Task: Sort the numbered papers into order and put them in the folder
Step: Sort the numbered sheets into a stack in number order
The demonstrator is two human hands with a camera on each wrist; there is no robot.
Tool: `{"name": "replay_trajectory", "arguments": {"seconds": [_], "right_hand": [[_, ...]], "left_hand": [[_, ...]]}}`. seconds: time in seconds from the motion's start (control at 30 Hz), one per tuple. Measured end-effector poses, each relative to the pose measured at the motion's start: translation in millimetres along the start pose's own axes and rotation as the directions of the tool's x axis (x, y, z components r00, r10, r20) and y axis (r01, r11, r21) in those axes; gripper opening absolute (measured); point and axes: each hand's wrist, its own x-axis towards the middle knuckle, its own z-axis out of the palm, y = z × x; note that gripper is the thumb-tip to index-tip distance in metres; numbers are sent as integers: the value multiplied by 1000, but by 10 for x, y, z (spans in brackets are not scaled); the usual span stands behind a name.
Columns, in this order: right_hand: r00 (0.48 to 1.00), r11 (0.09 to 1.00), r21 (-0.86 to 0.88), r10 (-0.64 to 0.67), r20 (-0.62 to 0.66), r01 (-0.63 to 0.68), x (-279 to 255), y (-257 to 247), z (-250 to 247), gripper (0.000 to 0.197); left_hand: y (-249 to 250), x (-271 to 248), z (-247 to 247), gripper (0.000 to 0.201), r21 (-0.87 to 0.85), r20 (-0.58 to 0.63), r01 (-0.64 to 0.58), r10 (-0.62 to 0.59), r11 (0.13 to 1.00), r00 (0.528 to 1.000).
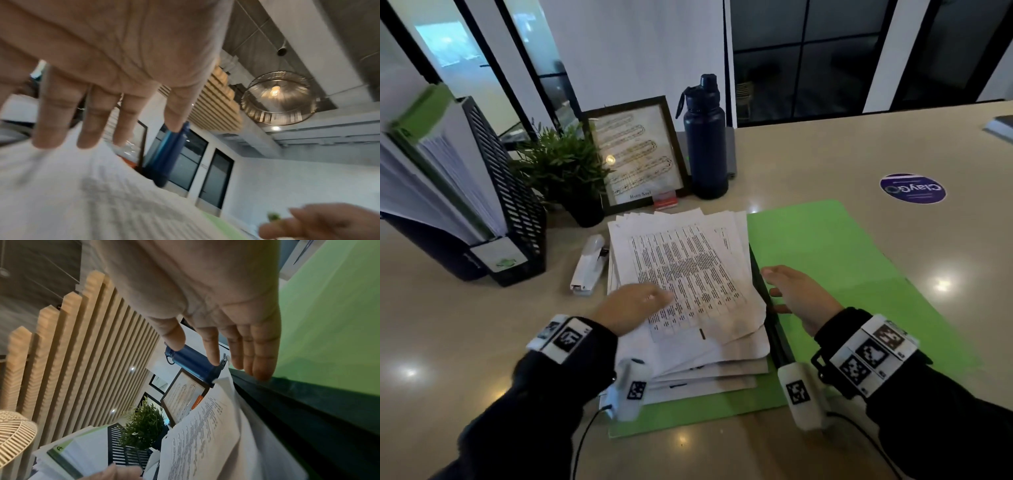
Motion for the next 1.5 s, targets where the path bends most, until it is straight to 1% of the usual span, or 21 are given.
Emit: {"name": "replay_trajectory", "arguments": {"seconds": [0.07, 0.1, 0.13, 0.2, 0.23, 0.3, 0.37, 0.43, 0.53, 0.6, 0.67, 0.73, 0.8, 0.87, 0.93, 1.03, 1.17, 1.23, 1.33, 1.4, 1.5], "right_hand": [[999, 1000, -2, 16, 36, -16, 9, -7, -17, 23], [998, 1000, -15, 19, 53, -19, 13, -21, -26, 26], [997, 999, -51, 11, 72, -7, 17, -32, -36, 30], [986, 972, -226, -24, 164, 62, 6, -56, -40, 36], [973, 929, -353, -28, 230, 110, -13, -64, -16, 38], [948, 767, -607, -6, 317, 208, -73, -55, 50, 41], [931, 609, -731, -36, 363, 308, -151, -4, 138, 35], [934, 540, -770, -97, 344, 340, -238, 11, 207, 38], [926, 548, -749, -164, 339, 372, -243, 28, 211, 30], [945, 617, -718, -176, 274, 323, -137, 36, 149, 24], [978, 743, -636, -145, 150, 208, 27, 44, 88, 34], [997, 881, -469, -48, 53, 67, 190, 27, 56, 45], [998, 940, -339, 59, 12, -51, 302, 2, 56, 48], [995, 931, -356, 99, 27, -83, 374, -23, 64, 36], [996, 892, -449, 82, 43, -54, 413, -32, 91, 12], [996, 837, -546, 70, 55, -29, 484, -21, 132, 29], [996, 791, -612, 54, 73, 2, 571, -34, 179, 34], [994, 777, -630, 74, 75, -10, 568, -57, 214, 35], [993, 773, -634, 96, 76, -26, 566, -80, 264, 28], [993, 758, -651, 98, 67, -31, 558, -98, 305, 23], [996, 727, -686, 74, 50, -20, 539, -126, 377, 22]], "left_hand": [[-250, 90, -156, 42, -117, -181, 139, -159, 983, 971], [-374, 124, -218, 42, -161, -207, 224, -255, 961, 944], [-473, 145, -263, 45, -213, -199, 300, -342, 930, 918], [-618, 143, -280, 52, -363, -126, 415, -485, 834, 865], [-667, 134, -264, 49, -424, -92, 435, -515, 795, 852], [-692, 99, -218, 37, -469, -53, 442, -524, 765, 850], [-658, 63, -147, 29, -473, -13, 439, -504, 764, 863], [-602, 28, -73, 29, -493, 13, 418, -474, 763, 880], [-555, 33, 0, 31, -532, 18, 398, -460, 747, 888], [-545, 63, 12, 32, -506, -1, 400, -464, 764, 886], [-544, 81, 14, 31, -513, -29, 400, -481, 760, 876], [-556, 99, 13, 27, -536, -29, 408, -499, 739, 866], [-562, 90, 11, 25, -534, -21, 416, -504, 736, 863], [-594, 84, 14, 29, -503, -30, 411, -491, 761, 871], [-571, 54, 13, 32, -440, -33, 398, -457, 805, 889], [-503, 4, 53, 21, -434, -34, 326, -377, 840, 925], [-489, -63, 124, 42, -440, -45, 228, -275, 869, 960], [-506, -77, 142, 49, -489, -28, 182, -224, 853, 974], [-568, -87, 168, 73, -553, -20, 157, -202, 818, 979], [-581, -105, 151, 55, -597, -12, 167, -217, 785, 976], [-660, -83, 133, 31, -670, -3, 249, -338, 699, 941]]}}
